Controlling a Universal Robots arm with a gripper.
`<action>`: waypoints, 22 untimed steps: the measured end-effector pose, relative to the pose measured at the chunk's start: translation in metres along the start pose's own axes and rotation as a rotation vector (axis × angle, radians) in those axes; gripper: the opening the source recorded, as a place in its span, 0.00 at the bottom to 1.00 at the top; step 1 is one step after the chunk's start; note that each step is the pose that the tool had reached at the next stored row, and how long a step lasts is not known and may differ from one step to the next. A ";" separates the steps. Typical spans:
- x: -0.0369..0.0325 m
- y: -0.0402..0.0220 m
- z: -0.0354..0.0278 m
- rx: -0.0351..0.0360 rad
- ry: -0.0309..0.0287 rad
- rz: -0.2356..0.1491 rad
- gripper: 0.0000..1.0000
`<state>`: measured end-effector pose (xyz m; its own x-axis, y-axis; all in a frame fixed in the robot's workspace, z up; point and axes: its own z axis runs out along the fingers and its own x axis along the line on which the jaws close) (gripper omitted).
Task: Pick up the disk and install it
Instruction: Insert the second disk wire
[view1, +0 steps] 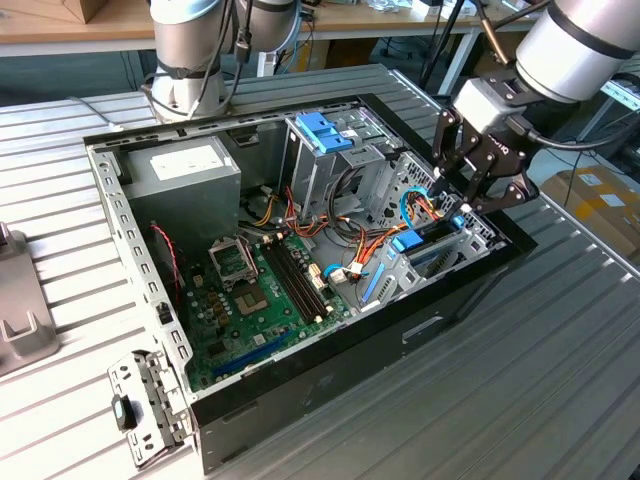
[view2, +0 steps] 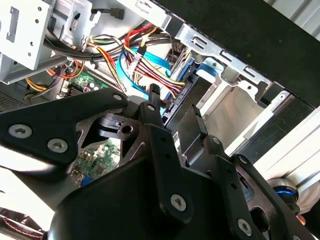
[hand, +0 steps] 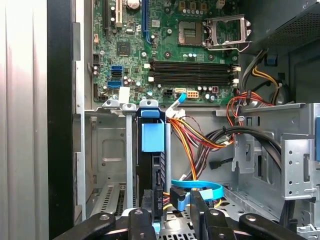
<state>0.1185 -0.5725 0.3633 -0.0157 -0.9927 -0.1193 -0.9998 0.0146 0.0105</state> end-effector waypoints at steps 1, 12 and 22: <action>0.0003 0.0000 0.0004 0.0000 0.0002 0.000 0.42; 0.0013 0.0000 0.0021 0.0000 0.0001 0.000 0.27; 0.0014 0.0000 0.0022 0.0000 0.0000 0.000 0.16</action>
<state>0.1185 -0.5736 0.3609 -0.0157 -0.9927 -0.1193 -0.9998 0.0146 0.0105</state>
